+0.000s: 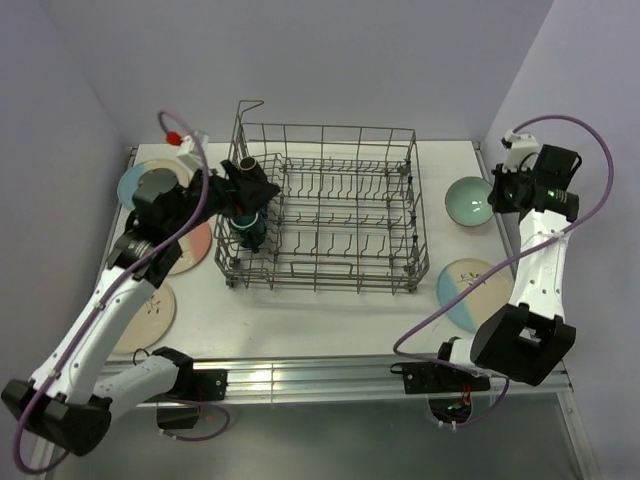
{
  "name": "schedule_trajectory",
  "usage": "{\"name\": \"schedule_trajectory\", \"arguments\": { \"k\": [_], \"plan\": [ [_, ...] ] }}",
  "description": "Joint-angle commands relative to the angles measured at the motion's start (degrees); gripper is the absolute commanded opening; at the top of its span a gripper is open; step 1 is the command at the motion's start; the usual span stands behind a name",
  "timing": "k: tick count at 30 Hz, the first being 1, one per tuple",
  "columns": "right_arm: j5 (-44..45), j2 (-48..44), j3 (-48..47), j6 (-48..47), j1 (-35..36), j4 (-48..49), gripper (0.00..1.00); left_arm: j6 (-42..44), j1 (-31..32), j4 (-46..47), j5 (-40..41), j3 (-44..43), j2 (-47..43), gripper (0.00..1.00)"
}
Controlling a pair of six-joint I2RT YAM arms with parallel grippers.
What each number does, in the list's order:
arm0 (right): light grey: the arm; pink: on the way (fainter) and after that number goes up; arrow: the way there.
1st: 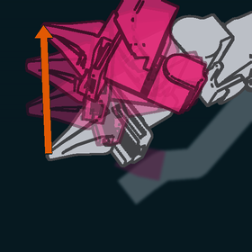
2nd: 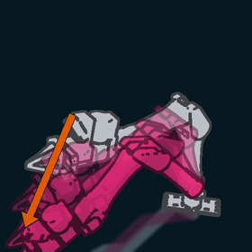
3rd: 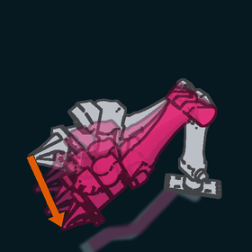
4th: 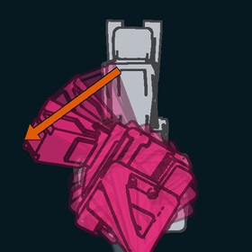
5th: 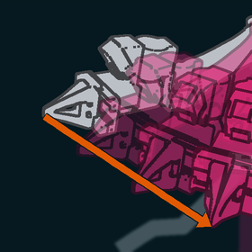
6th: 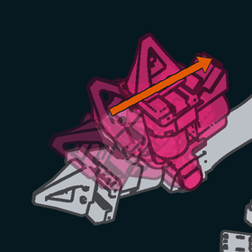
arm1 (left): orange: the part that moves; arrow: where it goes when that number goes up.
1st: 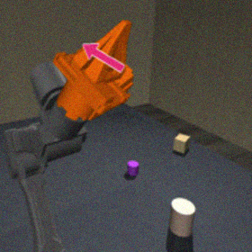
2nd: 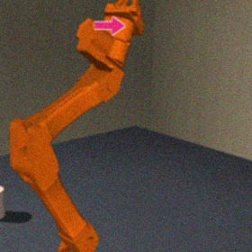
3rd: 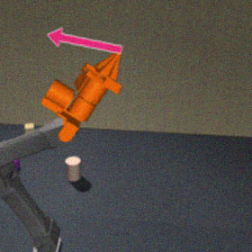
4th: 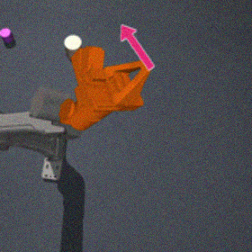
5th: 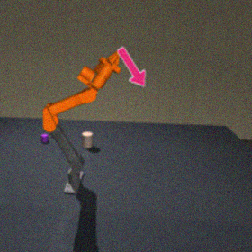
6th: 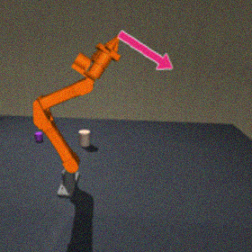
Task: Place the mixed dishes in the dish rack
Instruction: Pass the bowl from the right arm to the left
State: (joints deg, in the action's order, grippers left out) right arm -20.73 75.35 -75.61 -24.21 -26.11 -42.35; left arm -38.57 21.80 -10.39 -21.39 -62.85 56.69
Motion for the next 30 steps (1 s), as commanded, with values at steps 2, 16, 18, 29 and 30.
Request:
{"name": "schedule_trajectory", "arguments": {
  "k": [2,16,18,29,30],
  "plan": [
    [-2.5,-4.4,-7.3,4.1,8.0,-1.1,0.00,1.9,7.5,2.6,7.4,-7.5,6.8,0.85],
    [8.0,1.4,-15.3,10.0,40.3,-1.0,0.00,6.7,22.1,-3.7,23.4,-25.7,31.1,0.71],
    [7.8,1.9,-15.3,10.8,42.1,-0.5,0.00,7.0,22.8,-5.9,26.2,-27.8,33.7,0.70],
    [7.7,3.0,-14.1,14.6,44.4,1.1,0.00,9.1,24.8,-8.7,28.7,-31.3,39.5,0.64],
    [8.0,3.0,-13.9,15.0,44.4,1.2,0.00,9.3,25.0,-10.0,29.4,-32.2,40.6,0.61]
  ]
}}
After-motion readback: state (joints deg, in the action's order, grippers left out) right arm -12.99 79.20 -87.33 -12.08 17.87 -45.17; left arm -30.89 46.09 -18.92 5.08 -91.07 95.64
